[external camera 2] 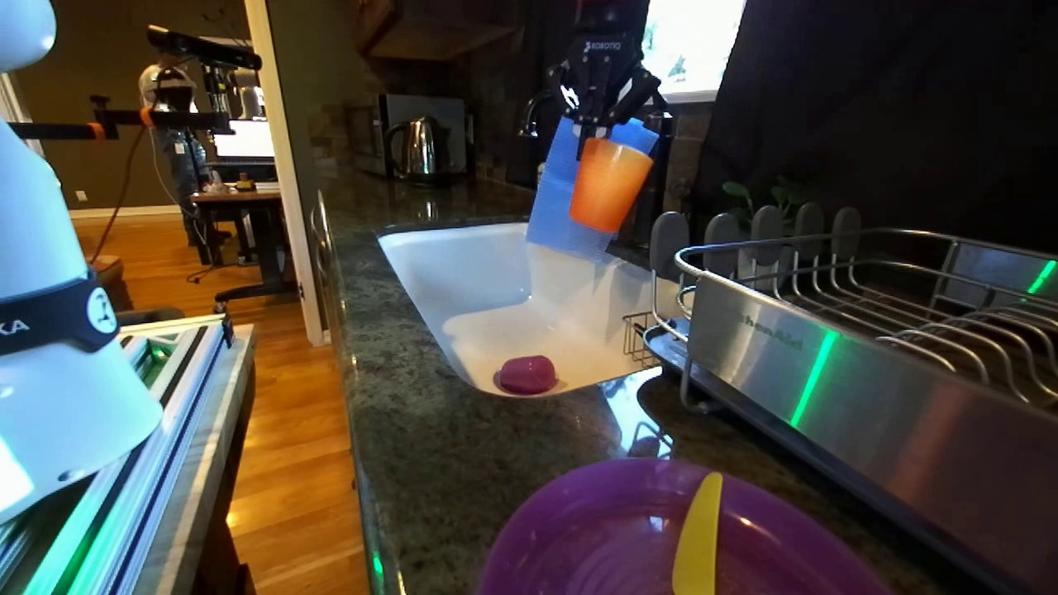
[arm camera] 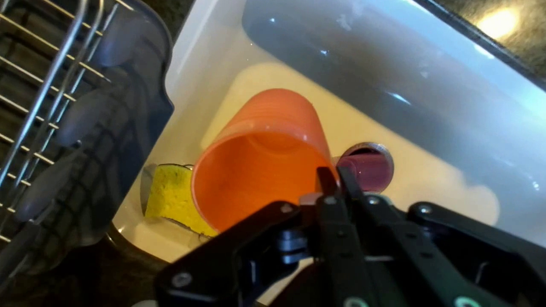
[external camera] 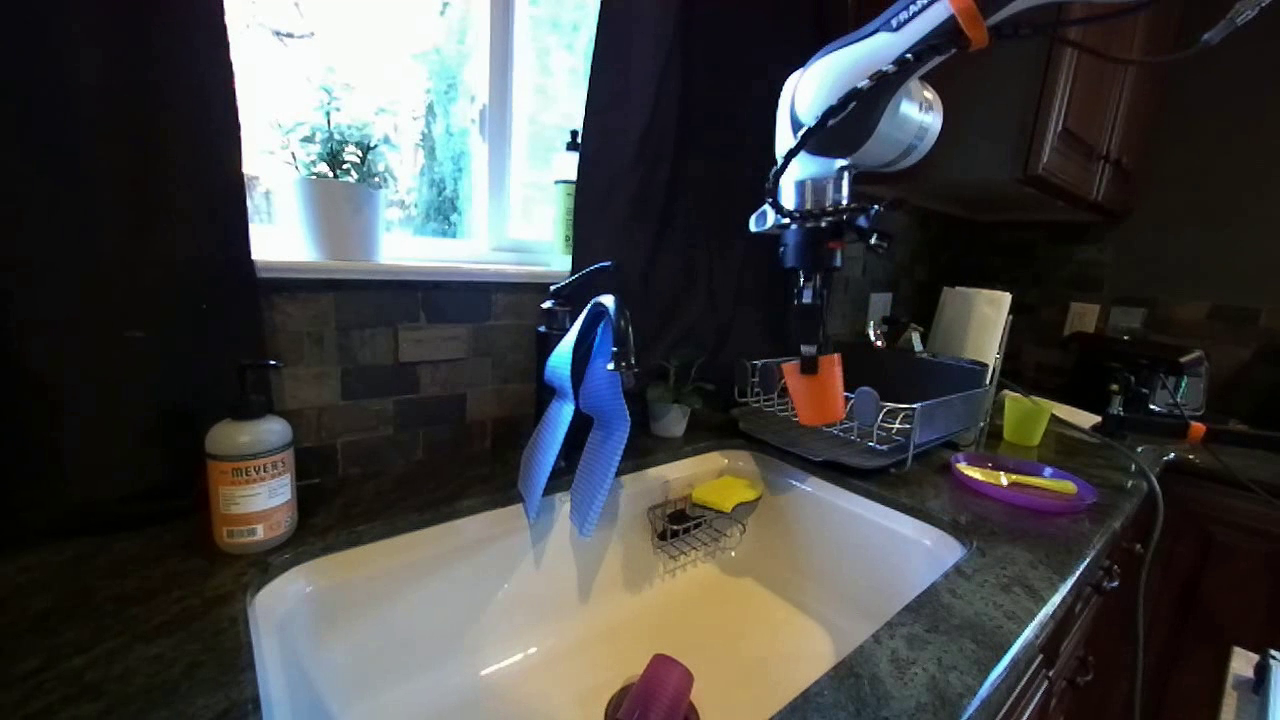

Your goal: Put the orange cup inside the sink

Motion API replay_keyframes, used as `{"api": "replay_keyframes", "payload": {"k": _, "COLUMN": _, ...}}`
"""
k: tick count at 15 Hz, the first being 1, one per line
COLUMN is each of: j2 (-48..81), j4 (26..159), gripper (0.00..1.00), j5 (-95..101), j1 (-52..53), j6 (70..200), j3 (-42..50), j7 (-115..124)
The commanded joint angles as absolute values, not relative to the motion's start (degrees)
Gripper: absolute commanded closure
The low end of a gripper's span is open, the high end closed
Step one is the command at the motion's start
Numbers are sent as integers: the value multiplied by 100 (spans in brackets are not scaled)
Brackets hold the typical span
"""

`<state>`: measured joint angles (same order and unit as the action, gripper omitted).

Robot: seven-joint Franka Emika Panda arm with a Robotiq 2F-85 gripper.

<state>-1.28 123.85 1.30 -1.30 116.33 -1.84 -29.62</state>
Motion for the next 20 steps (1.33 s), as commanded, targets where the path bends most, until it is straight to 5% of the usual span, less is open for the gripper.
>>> {"api": "replay_keyframes", "payload": {"k": 1, "j2": -601, "j4": 13261, "gripper": 99, "j5": -44, "j1": -175, "j6": 12333, "j3": 20, "j7": -2315}}
{"api": "replay_keyframes", "payload": {"k": 13, "j2": -438, "j4": 13105, "gripper": 99, "j5": -100, "j1": -148, "j6": 12162, "j3": 135, "j7": -2469}}
{"api": "replay_keyframes", "payload": {"k": 20, "j2": 164, "j4": 13551, "gripper": 99, "j5": 211, "j1": -48, "j6": 13873, "j3": -3, "j7": -1921}}
